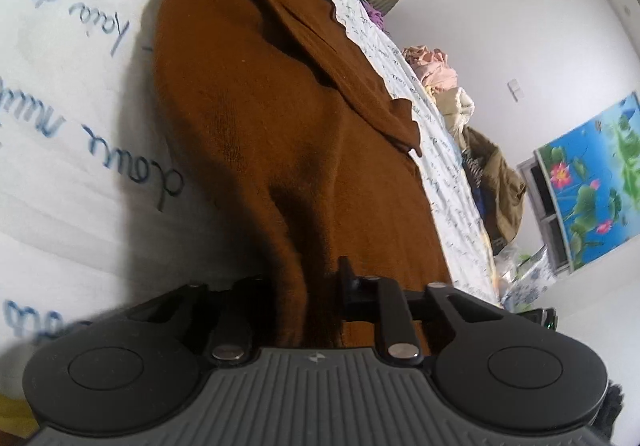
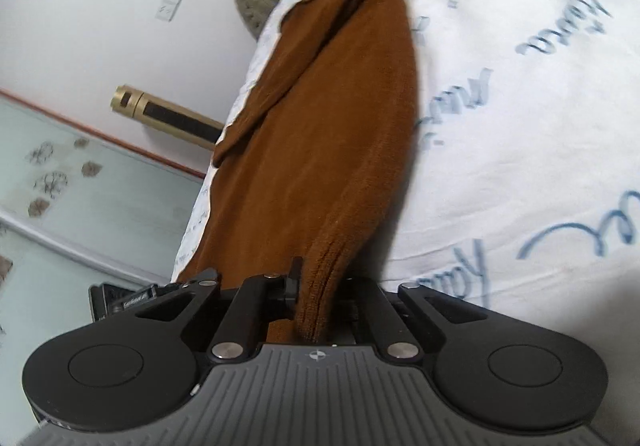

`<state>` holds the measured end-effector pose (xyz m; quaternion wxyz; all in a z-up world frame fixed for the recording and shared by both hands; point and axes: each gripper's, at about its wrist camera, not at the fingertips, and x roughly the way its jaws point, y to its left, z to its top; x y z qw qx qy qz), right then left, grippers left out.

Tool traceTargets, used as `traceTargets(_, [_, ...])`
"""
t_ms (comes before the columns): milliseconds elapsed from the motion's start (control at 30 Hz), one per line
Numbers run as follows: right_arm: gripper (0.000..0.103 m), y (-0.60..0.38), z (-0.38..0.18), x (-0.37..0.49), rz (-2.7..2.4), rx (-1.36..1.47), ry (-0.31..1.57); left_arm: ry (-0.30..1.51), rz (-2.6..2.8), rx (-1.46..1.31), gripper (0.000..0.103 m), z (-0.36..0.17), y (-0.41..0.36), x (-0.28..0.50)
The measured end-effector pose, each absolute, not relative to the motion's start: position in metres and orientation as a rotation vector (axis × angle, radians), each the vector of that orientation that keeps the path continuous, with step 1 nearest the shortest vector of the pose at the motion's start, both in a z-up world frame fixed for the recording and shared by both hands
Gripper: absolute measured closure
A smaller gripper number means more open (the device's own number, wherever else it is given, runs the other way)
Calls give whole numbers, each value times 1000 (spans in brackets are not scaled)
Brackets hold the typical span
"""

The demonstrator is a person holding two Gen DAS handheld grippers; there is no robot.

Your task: Fold small clothes

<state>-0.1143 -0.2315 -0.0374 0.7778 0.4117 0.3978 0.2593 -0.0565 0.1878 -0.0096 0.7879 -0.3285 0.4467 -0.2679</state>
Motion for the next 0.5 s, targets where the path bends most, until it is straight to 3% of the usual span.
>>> traceTargets(267, [94,-220,-23,-109,564,793,833,935,-487,-560,88,2,161,-63])
traceTargets(467, [97,-225,-34,-112,567,825,834,871,-378,-354,89,16,132,-75])
traceTargets(500, [101,-226,-35,-112,568,827,833,865,-364,-324,88,17,127,-76])
